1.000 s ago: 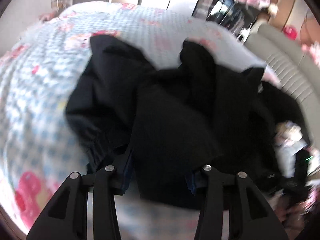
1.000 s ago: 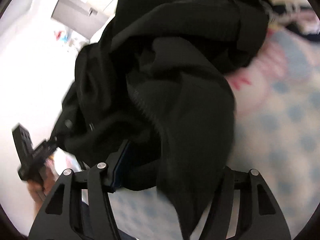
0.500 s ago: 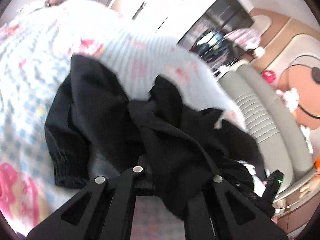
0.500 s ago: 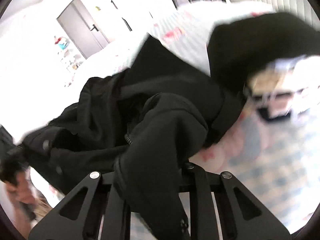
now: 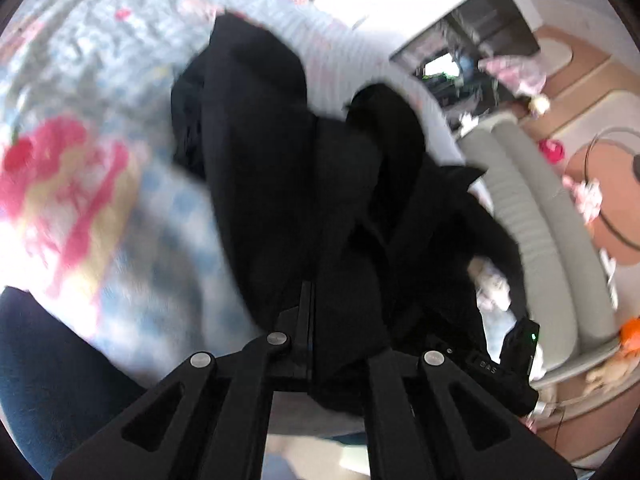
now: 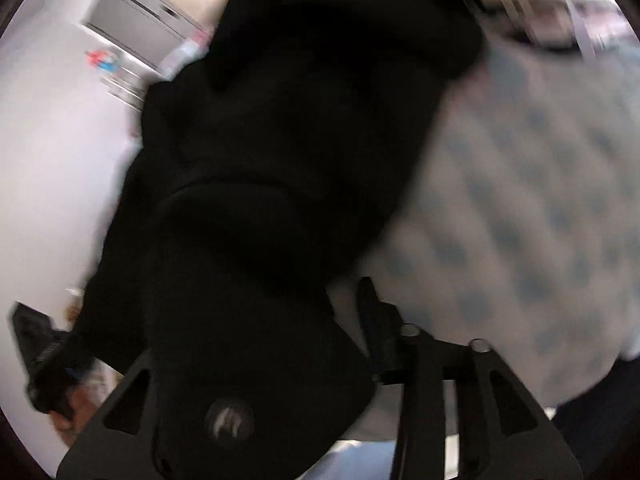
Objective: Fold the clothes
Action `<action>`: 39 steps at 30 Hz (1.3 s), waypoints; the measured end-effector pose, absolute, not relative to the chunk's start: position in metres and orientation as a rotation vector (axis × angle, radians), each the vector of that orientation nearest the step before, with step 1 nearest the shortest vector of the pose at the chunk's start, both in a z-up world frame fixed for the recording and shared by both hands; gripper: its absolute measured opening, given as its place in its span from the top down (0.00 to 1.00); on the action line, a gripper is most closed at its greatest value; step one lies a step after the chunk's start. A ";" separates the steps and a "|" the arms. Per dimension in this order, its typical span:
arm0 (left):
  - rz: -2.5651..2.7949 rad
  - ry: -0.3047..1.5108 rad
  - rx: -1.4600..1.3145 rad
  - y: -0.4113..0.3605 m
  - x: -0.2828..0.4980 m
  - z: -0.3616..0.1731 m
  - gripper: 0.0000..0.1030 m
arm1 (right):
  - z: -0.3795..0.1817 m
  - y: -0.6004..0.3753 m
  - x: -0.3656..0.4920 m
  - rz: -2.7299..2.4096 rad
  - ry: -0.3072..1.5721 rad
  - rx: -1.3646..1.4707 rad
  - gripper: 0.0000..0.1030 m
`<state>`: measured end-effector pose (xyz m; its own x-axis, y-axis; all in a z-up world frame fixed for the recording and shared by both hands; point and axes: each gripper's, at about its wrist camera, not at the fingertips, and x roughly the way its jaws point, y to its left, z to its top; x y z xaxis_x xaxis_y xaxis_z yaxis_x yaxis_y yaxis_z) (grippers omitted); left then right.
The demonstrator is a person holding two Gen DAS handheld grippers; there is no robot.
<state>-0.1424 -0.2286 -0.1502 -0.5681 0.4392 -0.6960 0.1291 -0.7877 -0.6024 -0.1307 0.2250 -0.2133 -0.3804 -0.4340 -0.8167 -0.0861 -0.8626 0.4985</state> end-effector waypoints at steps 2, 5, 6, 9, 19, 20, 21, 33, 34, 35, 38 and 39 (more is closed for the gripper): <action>2.455 -0.936 -1.365 -0.228 -0.143 -0.163 0.96 | -0.227 0.223 -0.125 -2.340 -0.687 1.638 0.51; 2.388 -1.038 -1.390 -0.231 -0.147 -0.183 0.89 | -0.231 0.218 -0.126 -2.317 -0.684 1.626 0.37; 2.354 -1.074 -1.405 -0.228 -0.149 -0.192 0.88 | -0.232 0.218 -0.126 -2.312 -0.689 1.621 0.34; 2.323 -1.149 -1.432 -0.221 -0.153 -0.207 0.88 | -0.234 0.218 -0.125 -2.307 -0.721 1.594 0.58; 2.157 -1.265 -1.452 -0.222 -0.162 -0.225 0.83 | -0.247 0.205 -0.101 -2.307 -0.714 1.480 0.66; 2.140 -1.255 -1.462 -0.223 -0.163 -0.225 0.83 | -0.250 0.203 -0.097 -2.317 -0.723 1.469 0.61; 2.130 -1.238 -1.472 -0.223 -0.164 -0.224 0.83 | -0.249 0.199 -0.097 -2.322 -0.695 1.473 0.51; 2.548 -0.651 -1.151 -0.199 -0.166 -0.066 0.99 | -0.180 0.194 -0.097 -2.461 -0.487 1.325 0.88; 2.551 -0.645 -1.070 -0.199 -0.162 -0.046 0.99 | -0.164 0.198 -0.098 -2.492 -0.480 1.273 0.88; 2.552 -0.635 -0.986 -0.200 -0.158 -0.024 0.99 | -0.147 0.201 -0.095 -2.514 -0.483 1.214 0.88; 2.534 -0.616 -0.863 -0.193 -0.142 0.016 0.99 | -0.095 0.217 -0.076 -2.553 -0.473 1.021 0.88; 2.514 -0.643 -0.851 -0.195 -0.138 0.018 0.99 | -0.086 0.212 -0.072 -2.566 -0.461 0.976 0.88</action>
